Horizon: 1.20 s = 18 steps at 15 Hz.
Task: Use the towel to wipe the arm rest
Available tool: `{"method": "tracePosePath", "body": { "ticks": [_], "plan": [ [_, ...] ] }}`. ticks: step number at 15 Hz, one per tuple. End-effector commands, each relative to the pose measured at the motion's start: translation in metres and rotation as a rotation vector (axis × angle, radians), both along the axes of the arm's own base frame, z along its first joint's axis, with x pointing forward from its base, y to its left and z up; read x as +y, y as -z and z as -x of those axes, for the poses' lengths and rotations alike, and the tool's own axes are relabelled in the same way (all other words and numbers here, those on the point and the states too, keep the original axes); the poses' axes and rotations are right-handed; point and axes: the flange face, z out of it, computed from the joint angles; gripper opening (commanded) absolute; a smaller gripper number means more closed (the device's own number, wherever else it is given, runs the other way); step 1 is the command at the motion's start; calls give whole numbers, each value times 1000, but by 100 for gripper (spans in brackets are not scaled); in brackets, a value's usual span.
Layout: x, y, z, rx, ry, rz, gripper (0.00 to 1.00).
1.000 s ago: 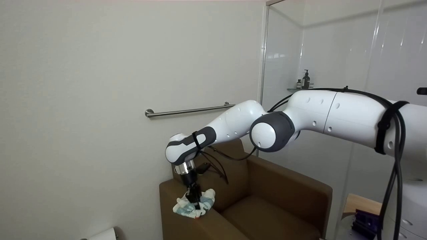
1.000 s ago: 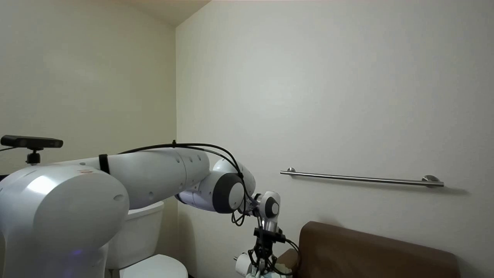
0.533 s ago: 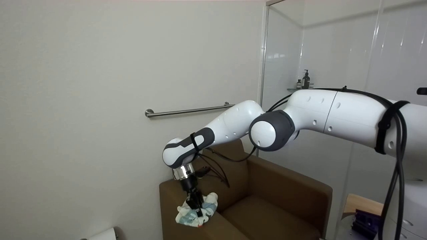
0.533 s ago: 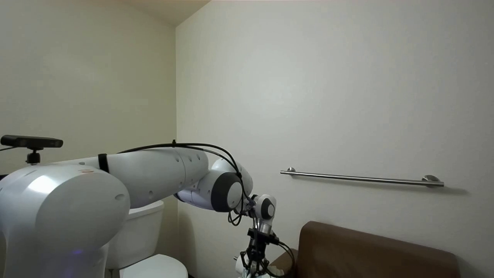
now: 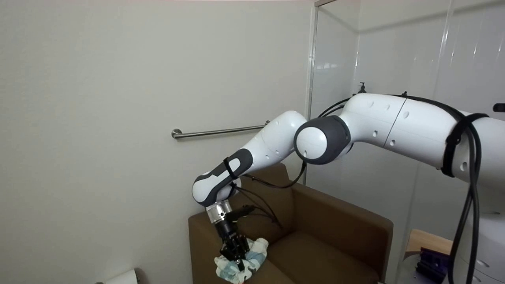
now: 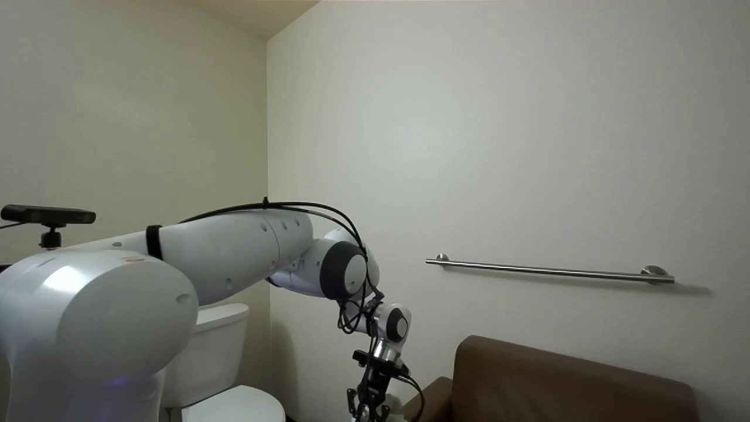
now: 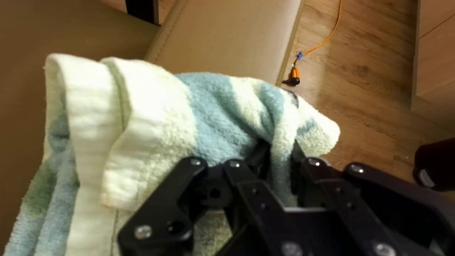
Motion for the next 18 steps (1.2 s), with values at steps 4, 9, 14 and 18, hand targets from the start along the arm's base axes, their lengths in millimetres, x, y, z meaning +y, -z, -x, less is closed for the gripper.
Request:
{"method": "tracePosePath", "body": {
  "ticks": [4, 9, 14, 18],
  "plan": [
    [-37, 2, 10, -56, 159, 59, 8],
    [-43, 12, -12, -75, 115, 17, 8],
    [-53, -23, -58, -197, 70, 61, 8],
    [-65, -40, -84, -320, 54, 74, 8]
  ]
}}
